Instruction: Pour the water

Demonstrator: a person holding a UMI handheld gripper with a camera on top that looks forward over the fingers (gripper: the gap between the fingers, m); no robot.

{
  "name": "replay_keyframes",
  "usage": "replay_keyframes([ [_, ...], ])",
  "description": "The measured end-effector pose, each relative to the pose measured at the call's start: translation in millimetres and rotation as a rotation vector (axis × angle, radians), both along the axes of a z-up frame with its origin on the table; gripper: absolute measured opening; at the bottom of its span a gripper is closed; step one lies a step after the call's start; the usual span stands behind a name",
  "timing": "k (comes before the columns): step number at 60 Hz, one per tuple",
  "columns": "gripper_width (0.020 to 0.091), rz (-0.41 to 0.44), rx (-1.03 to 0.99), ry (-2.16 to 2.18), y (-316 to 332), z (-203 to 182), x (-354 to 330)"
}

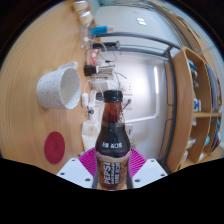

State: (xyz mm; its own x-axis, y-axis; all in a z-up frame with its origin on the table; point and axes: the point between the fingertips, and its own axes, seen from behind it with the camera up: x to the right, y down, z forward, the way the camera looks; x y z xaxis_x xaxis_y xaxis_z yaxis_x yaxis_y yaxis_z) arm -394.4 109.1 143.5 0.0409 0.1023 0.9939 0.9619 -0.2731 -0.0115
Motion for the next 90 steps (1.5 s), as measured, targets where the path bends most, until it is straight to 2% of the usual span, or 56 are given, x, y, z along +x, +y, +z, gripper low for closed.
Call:
replay_keyframes([
  [8, 0.0407, -0.051, 0.035, 0.6, -10, -6, -4],
  [10, 0.0406, -0.023, 0.022, 0.742, -14, 2, -4],
  [14, 0.0406, -0.032, 0.042, 1.009, -17, 7, -6],
  [26, 0.0407, -0.03, 0.093, 1.448, -8, 0, -3],
  [35, 0.0406, -0.02, 0.072, 1.627, 1, -14, -11],
  [46, 0.0421, -0.015, 0.08, 1.616, 10, -33, -13],
  [48, 0.0422, 0.015, 0.1, 1.605, 10, -30, -15],
  [58, 0.0431, 0.013, 0.122, 1.586, 8, -30, -16],
  [70, 0.054, -0.01, 0.124, 1.6, 8, -32, -13],
  [72, 0.0578, -0.03, 0.12, 1.611, 6, -34, -12],
  [78, 0.0752, -0.084, 0.134, 1.61, -5, -35, -6],
  [81, 0.0802, -0.109, 0.154, 1.593, -13, -35, -1],
  [90, 0.0801, -0.143, 0.222, 1.554, -48, -23, 3],
])
